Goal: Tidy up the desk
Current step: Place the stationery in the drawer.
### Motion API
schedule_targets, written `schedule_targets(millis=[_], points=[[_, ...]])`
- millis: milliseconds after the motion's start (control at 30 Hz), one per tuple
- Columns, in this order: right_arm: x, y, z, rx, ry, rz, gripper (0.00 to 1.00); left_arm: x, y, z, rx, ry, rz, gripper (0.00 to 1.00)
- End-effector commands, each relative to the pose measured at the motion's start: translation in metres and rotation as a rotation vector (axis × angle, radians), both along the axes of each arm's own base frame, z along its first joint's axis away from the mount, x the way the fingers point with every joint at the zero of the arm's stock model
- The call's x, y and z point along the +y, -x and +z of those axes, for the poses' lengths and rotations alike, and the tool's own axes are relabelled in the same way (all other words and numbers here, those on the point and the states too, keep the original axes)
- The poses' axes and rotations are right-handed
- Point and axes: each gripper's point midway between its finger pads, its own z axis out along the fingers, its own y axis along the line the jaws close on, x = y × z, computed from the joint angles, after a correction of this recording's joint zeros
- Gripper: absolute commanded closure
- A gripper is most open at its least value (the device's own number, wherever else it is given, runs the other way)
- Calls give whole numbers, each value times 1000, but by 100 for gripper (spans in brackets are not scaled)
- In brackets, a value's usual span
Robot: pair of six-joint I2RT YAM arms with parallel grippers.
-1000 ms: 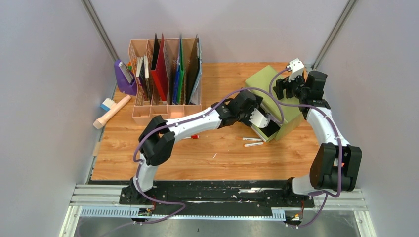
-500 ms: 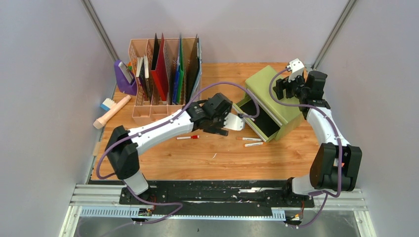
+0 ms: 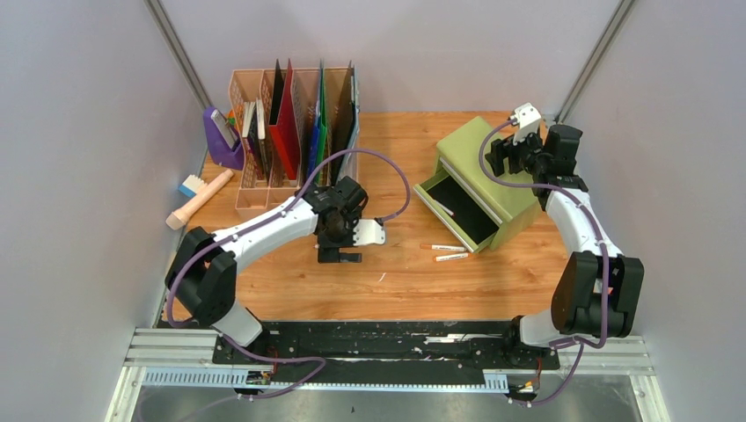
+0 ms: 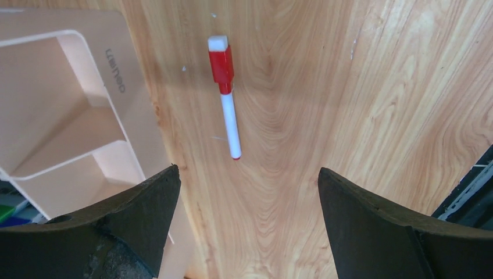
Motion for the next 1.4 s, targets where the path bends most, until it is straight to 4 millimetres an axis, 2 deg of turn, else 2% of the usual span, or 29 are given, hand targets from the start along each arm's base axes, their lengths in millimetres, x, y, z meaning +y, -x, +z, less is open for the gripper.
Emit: schedule_targets(millis=[0, 133, 267, 433, 800, 1000, 1067, 1200, 1367], points=[[16, 36, -67, 287, -65, 40, 26, -16, -4, -8, 36, 61, -34, 6], [16, 35, -69, 289, -61, 40, 26, -19, -13, -32, 55, 23, -29, 12], [15, 35, -71, 298, -61, 41, 26, -25, -25, -45, 52, 4, 12, 16], [15, 35, -73, 307, -61, 41, 26, -32, -37, -50, 27, 13, 31, 17], [16, 35, -78, 325, -63, 43, 26, -34, -38, -68, 35, 10, 50, 23], [15, 35, -80, 331, -61, 42, 26, -37, -32, -76, 82, 21, 75, 40], [15, 35, -80, 333, -61, 42, 26, -37, -28, -78, 98, 17, 83, 50], [15, 35, -82, 340, -62, 43, 26, -40, -20, -79, 98, -8, 64, 65], [15, 35, -84, 349, -62, 44, 26, -58, -9, -72, 37, -51, -29, 80]])
